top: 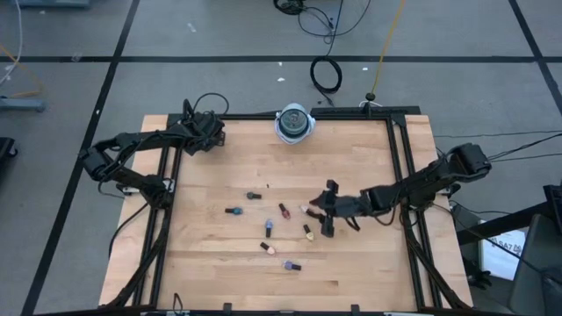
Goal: Pick & Place Nail Polish
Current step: Put the white nail polish bottle into the black bin
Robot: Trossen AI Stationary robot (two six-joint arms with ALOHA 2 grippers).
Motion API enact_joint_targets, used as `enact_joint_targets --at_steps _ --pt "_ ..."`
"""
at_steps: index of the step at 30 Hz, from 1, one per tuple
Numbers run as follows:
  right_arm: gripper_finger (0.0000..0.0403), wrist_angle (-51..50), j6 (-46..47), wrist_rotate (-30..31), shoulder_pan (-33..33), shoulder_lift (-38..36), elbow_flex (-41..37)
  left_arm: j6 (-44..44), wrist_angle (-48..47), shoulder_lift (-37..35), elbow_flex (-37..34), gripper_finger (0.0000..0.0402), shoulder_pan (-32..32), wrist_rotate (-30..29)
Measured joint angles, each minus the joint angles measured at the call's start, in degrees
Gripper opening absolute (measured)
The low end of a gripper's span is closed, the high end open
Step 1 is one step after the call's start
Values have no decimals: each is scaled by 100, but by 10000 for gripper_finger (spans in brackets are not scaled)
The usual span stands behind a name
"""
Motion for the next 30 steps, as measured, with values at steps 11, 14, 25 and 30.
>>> enact_joint_targets --at_steps 11,14,25,30 --pt "183 1 617 519 267 883 4 102 388 0 0 337 -152 676" --pt "183 116 629 510 219 1152 4 260 592 0 0 336 -278 702" --pt "165 320 624 216 -33 1572 15 777 746 -2 1 337 -435 694" --pt "113 295 601 75 -71 1572 15 838 683 -2 2 327 -435 577"
